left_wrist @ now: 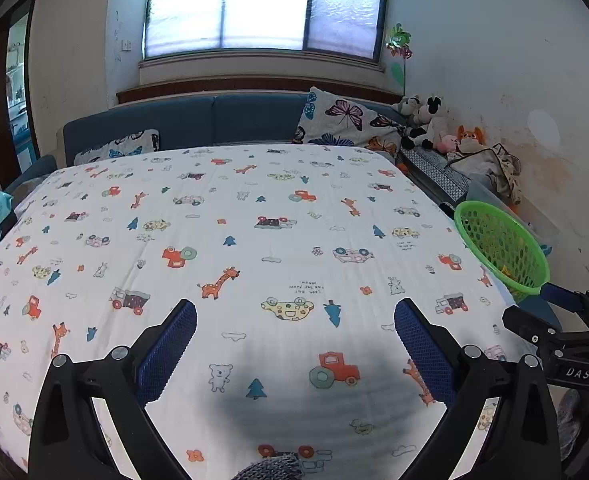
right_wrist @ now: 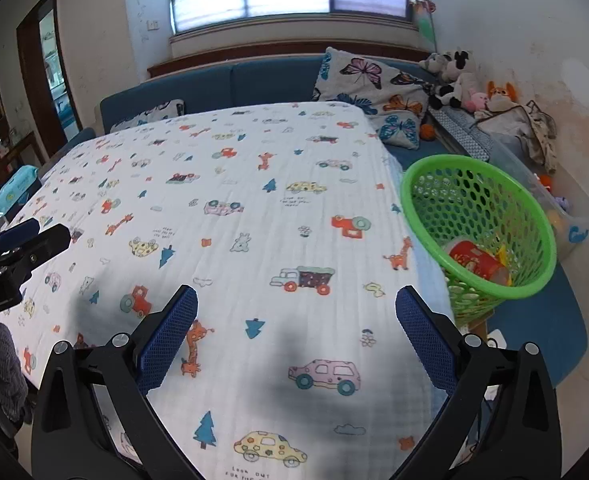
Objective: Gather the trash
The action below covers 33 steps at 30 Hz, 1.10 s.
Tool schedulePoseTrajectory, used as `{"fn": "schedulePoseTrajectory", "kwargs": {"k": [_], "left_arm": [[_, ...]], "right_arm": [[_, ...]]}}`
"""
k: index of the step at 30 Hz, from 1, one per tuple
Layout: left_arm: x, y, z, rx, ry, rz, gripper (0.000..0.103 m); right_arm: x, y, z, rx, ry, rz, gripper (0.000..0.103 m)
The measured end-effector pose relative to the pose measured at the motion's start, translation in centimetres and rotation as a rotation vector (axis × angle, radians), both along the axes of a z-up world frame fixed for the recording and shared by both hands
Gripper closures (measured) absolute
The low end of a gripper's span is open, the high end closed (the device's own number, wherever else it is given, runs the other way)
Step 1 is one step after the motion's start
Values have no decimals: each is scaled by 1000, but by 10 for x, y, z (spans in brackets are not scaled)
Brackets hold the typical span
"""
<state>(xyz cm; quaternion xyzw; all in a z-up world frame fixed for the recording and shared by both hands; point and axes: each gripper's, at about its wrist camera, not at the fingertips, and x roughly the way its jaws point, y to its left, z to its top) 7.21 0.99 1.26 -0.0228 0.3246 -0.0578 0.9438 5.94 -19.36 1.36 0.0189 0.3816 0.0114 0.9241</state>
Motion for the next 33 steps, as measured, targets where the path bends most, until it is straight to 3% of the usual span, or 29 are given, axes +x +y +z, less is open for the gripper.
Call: {"fn": "schedulePoseTrajectory", "kwargs": {"k": [33], "left_arm": [[-10,-24,15,22,-51,-32,7]], "right_arm": [[-16,-12,13,9,-35,-40,4]]}}
